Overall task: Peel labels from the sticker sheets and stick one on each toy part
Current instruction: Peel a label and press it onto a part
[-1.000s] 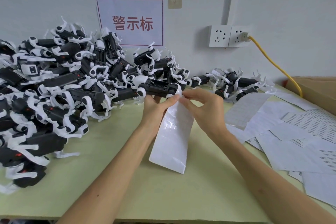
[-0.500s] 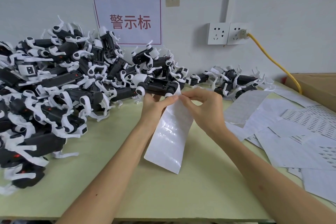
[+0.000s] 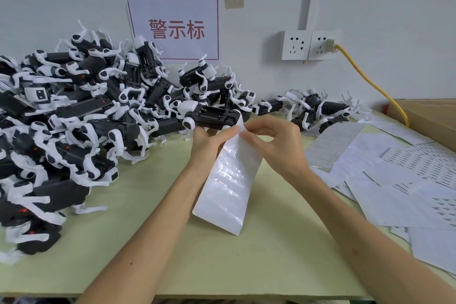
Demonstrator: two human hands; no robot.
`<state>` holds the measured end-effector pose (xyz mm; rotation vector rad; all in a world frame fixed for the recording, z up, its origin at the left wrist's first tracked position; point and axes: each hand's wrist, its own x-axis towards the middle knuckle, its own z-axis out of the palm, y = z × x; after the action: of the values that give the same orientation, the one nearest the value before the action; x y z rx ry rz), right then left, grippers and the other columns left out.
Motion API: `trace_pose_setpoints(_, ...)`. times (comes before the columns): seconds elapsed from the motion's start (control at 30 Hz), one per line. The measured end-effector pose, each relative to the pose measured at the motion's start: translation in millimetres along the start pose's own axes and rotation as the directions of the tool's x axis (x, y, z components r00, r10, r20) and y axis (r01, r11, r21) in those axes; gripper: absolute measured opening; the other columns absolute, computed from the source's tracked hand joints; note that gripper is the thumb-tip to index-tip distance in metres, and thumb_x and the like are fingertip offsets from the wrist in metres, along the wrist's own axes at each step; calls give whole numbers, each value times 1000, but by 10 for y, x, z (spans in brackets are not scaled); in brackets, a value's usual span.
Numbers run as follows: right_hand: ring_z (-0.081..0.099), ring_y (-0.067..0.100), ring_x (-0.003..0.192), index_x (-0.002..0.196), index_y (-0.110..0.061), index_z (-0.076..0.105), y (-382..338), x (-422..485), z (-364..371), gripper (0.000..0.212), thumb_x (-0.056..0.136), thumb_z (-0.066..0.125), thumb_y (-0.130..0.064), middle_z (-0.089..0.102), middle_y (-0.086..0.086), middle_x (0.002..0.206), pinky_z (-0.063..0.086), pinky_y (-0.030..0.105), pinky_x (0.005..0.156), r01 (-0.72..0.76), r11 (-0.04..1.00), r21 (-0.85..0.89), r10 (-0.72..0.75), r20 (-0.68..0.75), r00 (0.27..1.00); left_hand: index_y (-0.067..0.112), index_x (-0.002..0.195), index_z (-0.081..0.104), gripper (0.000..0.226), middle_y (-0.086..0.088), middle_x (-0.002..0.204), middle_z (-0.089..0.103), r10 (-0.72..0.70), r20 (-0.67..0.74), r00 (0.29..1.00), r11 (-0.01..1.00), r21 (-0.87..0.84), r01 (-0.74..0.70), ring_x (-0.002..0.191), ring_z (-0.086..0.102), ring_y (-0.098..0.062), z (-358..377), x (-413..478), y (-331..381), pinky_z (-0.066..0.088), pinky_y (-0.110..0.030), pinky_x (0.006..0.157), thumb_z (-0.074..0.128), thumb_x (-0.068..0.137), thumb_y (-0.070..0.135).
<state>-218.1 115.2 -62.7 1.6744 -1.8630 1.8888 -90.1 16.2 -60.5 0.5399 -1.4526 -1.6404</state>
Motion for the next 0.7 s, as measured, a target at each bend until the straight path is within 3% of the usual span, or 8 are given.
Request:
trace_pose_setpoints(0.1, 72, 9, 80, 89, -10, 78, 8, 11, -1, 3, 86, 79, -10, 76, -6, 84, 57, 25, 82, -10, 1000, 16, 10, -23, 1000, -12, 119, 65, 56, -31, 123, 67, 9, 21, 1000, 1000, -9, -9, 117, 66, -42, 23, 1, 10, 50, -52, 107, 78, 72, 15)
trace_pose_setpoints(0.27, 70, 8, 77, 85, -14, 79, 46, 20, 13, 8, 87, 75, -7, 75, -11, 80, 56, 23, 77, -3, 1000, 6, 3, -32, 999, -10, 121, 63, 58, -30, 125, 66, 29, 29, 999, 999, 30, -30, 121, 64, -41, 27, 22, -19, 46, -54, 110, 75, 69, 10)
trace_pose_setpoints(0.43, 68, 8, 78, 89, -14, 78, 77, 38, 31, 11, 93, 68, -9, 75, -10, 85, 54, 23, 76, 20, 997, -75, -23, -36, 999, 0, 102, 67, 39, -10, 91, 67, 4, 35, 999, 999, 37, -6, 90, 67, -26, 4, 24, -25, 51, -38, 85, 77, 68, 16)
trace_pose_setpoints(0.57, 70, 11, 80, 91, -11, 77, 78, 47, 0, 14, 94, 65, -5, 75, -8, 87, 56, 28, 78, 11, 998, -62, -12, -13, 1000, 4, 97, 67, 30, -5, 85, 65, 24, 51, 998, 999, 32, -26, 85, 65, -21, 6, 35, -25, 51, -31, 81, 77, 71, 14)
trace_pose_setpoints(0.7, 72, 9, 84, 93, -16, 78, 59, 35, -29, 13, 89, 72, -5, 76, -11, 89, 56, 22, 80, -3, 1000, 1, 3, 54, 999, -1, 97, 63, 35, -12, 83, 60, -38, 6, 999, 999, -20, 38, 77, 63, -24, -17, 31, -20, 52, -29, 68, 81, 73, 18)
